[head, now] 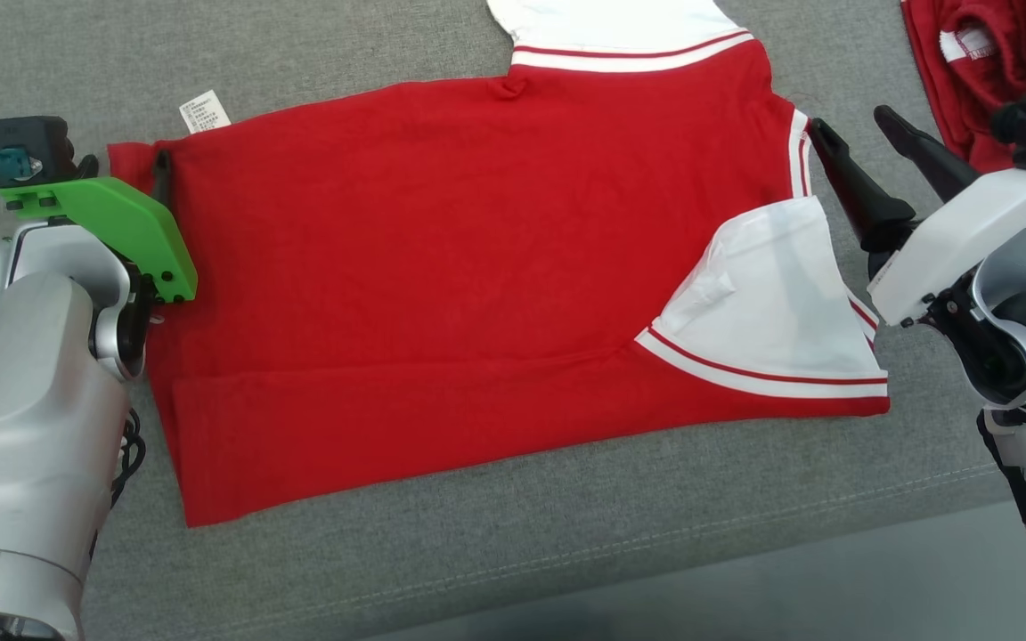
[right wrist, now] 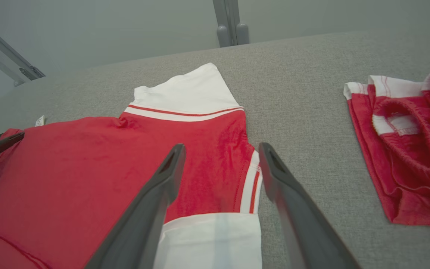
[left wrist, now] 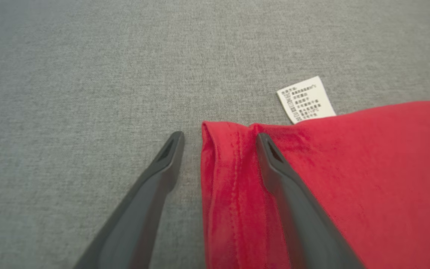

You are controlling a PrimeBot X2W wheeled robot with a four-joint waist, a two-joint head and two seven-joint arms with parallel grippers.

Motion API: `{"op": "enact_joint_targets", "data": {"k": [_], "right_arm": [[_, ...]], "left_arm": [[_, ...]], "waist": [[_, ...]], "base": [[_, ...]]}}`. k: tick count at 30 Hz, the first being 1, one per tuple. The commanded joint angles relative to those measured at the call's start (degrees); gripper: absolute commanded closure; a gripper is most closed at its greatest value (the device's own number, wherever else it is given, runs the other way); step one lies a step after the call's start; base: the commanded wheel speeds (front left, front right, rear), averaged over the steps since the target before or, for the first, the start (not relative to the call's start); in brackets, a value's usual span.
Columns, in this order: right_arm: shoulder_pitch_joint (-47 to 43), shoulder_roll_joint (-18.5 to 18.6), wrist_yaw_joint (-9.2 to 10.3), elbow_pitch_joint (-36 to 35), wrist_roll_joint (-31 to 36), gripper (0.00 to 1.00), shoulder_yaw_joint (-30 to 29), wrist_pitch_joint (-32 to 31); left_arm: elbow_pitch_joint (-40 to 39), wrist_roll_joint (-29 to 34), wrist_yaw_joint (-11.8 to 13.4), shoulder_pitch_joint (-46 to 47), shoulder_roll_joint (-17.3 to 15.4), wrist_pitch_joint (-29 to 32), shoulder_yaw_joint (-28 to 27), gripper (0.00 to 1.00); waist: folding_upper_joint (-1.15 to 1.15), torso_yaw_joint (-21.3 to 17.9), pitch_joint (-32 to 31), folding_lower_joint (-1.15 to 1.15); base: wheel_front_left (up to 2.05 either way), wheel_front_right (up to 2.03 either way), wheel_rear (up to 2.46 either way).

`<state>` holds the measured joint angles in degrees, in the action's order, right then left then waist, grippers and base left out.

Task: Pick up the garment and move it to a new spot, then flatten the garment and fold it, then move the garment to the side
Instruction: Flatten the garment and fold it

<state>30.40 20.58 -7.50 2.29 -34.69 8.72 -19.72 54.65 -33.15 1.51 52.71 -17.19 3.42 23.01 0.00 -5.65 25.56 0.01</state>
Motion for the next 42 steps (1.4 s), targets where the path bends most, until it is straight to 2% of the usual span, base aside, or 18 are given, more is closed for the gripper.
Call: {"op": "enact_joint_targets", "data": {"k": [1,4,5,6,9,18,20,26,36,42], "right_arm": [[0.9,0.3,0.01,0.3,-0.2,0.00,0.3,0.3],[2.2,0.8,0.01,0.9,-0.3,0.00,1.0,0.1],[2.7,1.0,0.02,1.3,-0.3,0.00,1.1,0.0],[3.5,1.2,0.02,1.9,-0.1,0.00,1.2,-0.1],[6.7,1.5,0.01,3.9,0.6,0.00,1.5,-0.7],[20.7,2.8,0.02,16.7,4.4,0.00,2.9,-4.6],[25.7,3.4,0.02,22.3,6.1,0.00,3.8,-6.1],[34.2,4.5,0.02,32.6,8.7,0.00,5.3,-8.8],[43.6,6.6,0.02,46.3,13.2,0.00,3.8,-9.4],[46.6,7.1,0.02,52.3,14.2,0.00,3.9,-9.4]], "left_arm": [[1.1,0.2,-0.3,0.4,0.0,-0.1,0.4,0.00],[2.5,-0.1,-1.2,1.1,0.9,-0.7,0.7,0.00],[2.8,-0.1,-1.5,1.4,1.2,-1.0,0.8,0.05],[3.1,0.0,-1.7,1.5,1.7,-1.2,1.1,0.36],[3.6,0.3,-2.8,1.8,2.7,-2.2,1.9,1.00],[1.4,1.1,-4.7,3.6,7.0,-8.3,4.0,1.00],[-0.5,1.4,-5.0,3.5,8.8,-10.6,4.6,1.00],[-5.0,1.8,-4.7,1.5,12.1,-13.8,6.7,1.00],[-12.1,1.2,-3.9,0.6,14.0,-15.5,10.8,1.00],[-14.8,-0.2,-2.9,0.5,14.2,-15.9,12.8,1.00]], "waist": [[0.00,0.0,0.1,-0.01],[0.00,0.4,0.2,-0.01],[0.00,0.6,0.2,-0.01],[0.00,0.9,0.2,-0.01],[0.00,2.1,0.3,-0.01],[0.00,8.3,1.3,-0.01],[0.00,10.9,1.9,-0.01],[0.00,16.3,3.9,-0.01],[0.00,22.9,7.8,-0.01],[0.00,24.4,9.4,-0.01]], "base": [[0.00,0.00,0.00],[0.00,0.00,0.00],[0.00,0.00,0.00],[0.00,0.00,0.00],[0.00,0.00,0.00],[0.00,0.00,0.00],[0.00,0.00,0.00],[0.00,0.00,0.00],[0.00,0.00,0.00],[0.00,0.00,0.00]]}}
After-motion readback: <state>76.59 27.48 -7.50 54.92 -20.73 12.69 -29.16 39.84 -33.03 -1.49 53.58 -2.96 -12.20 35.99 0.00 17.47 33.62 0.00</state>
